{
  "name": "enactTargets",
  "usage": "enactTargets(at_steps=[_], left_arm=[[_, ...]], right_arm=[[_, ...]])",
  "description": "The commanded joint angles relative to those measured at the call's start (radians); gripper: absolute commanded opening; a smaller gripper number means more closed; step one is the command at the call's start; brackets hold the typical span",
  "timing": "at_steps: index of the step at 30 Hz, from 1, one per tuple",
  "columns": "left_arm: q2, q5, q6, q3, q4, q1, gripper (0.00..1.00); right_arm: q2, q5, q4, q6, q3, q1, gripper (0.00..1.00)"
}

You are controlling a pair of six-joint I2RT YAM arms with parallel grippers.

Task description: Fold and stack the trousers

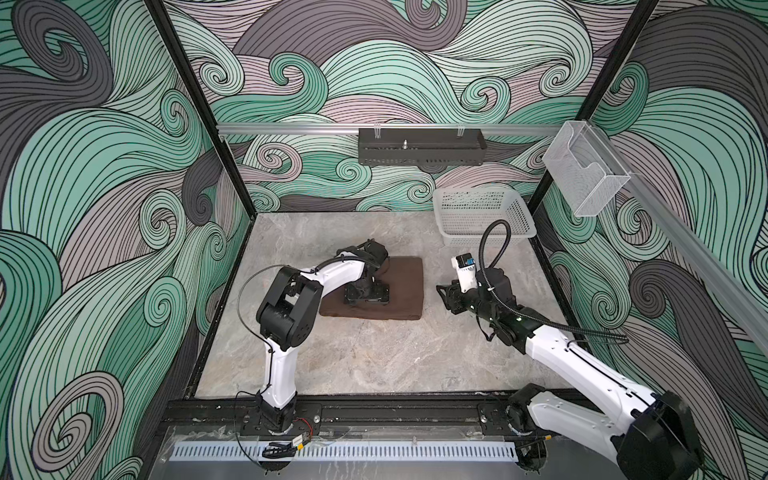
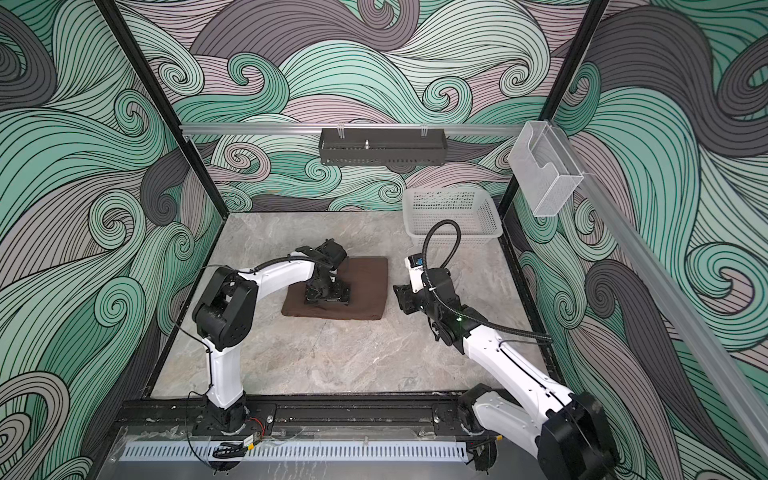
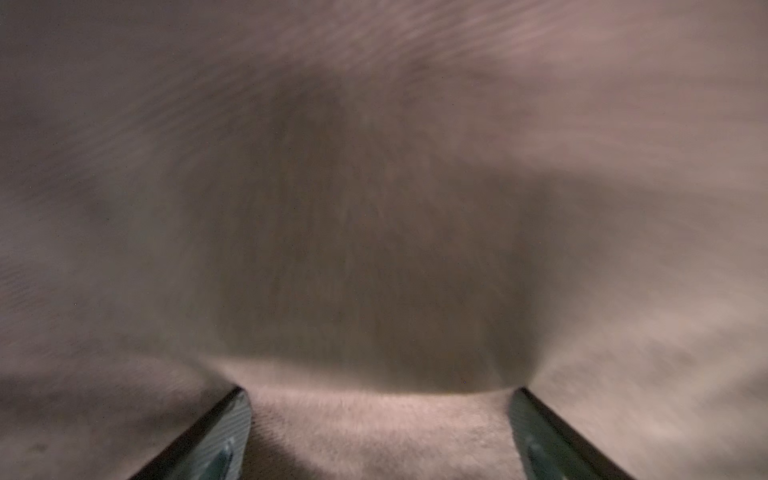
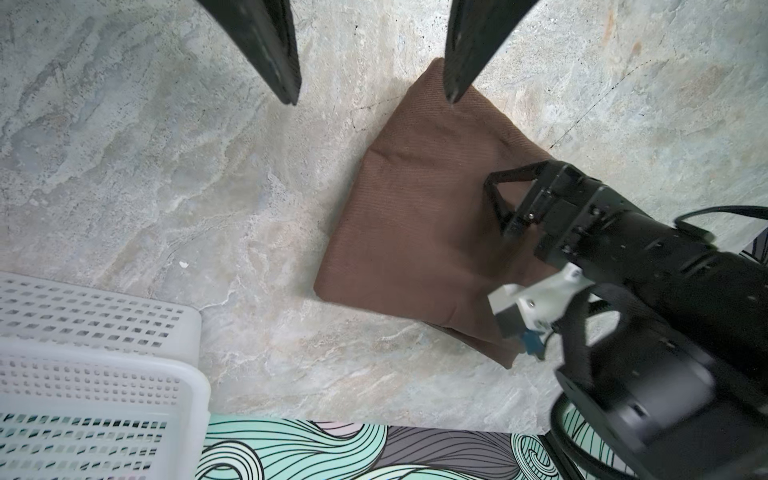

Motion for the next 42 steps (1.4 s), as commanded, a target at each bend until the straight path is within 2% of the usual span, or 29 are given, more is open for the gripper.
enactTargets(at_steps=[1, 6, 11, 15, 23, 34, 42], left_arm=[[0.071, -0.097, -0.016, 0.05, -0.067, -0.007, 0.98], [0.14, -0.228, 0.036, 0.117, -0.173, 0.022, 0.97], [0.157, -0.227, 0.084, 0.15, -0.203, 0.124, 0.98], [0.176, -0.252, 0.143, 0.233, -0.263, 0.22, 0.99], [0.315, -0.213, 0.217, 0.483, -0.367, 0.386, 0.99], [0.578, -0.185, 0.264, 0.956, -0.536, 0.59, 0.98], [0.634, -0.213, 0.364, 1.073, -0.454, 0.699, 0.99]], right_arm=[[-0.014, 0.017, 0.03, -0.02, -0.017, 0.005, 0.56], [-0.008, 0.018, 0.044, -0.021, -0.024, 0.005, 0.56], [0.012, 0.008, 0.052, -0.026, -0.012, 0.004, 0.56], [0.03, 0.002, 0.061, -0.031, 0.001, 0.004, 0.56], [0.095, -0.019, 0.089, -0.035, 0.038, 0.005, 0.56], [0.192, -0.033, 0.122, -0.057, 0.095, 0.005, 0.56], [0.277, -0.056, 0.148, -0.057, 0.133, 0.005, 0.56]])
